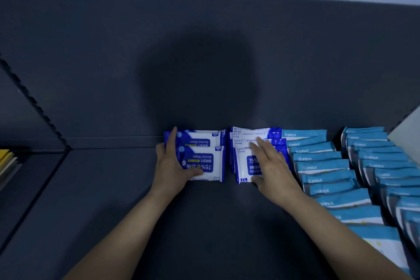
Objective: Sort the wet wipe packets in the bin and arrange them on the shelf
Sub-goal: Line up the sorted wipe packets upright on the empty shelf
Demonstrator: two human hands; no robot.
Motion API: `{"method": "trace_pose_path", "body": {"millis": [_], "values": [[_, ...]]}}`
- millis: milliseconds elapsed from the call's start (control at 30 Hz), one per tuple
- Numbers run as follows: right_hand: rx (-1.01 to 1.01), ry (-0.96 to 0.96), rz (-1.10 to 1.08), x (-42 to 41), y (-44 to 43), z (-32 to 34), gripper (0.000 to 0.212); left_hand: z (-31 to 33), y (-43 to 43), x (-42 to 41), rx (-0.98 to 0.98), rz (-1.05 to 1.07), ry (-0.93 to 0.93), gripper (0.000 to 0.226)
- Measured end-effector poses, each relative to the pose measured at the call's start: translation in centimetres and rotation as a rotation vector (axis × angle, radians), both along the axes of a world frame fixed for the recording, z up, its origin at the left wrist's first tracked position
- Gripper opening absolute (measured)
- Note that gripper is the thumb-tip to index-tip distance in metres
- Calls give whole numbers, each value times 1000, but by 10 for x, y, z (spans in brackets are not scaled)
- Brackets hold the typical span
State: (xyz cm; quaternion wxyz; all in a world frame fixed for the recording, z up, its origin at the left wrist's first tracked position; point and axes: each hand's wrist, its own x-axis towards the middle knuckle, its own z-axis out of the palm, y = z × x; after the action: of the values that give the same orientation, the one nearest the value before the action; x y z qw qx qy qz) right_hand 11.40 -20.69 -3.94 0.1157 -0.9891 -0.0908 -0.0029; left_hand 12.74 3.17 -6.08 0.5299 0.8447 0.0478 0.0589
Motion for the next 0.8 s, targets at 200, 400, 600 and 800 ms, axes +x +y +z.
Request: {"method": "trace_pose_path", "body": {"millis": [200,400,600,800], "values": [[0,12,7,1,-1,1,84,3,6,4,51,-39,-10,121],[45,-32,100,2,19,8,85,8,4,-1,-136,-21,61,134],[181,6,150,7,39,12,85,5,8,5,-274,14,81,90],[276,86,211,25,63,25,100,0,3,6,-302,17,46,71]]}}
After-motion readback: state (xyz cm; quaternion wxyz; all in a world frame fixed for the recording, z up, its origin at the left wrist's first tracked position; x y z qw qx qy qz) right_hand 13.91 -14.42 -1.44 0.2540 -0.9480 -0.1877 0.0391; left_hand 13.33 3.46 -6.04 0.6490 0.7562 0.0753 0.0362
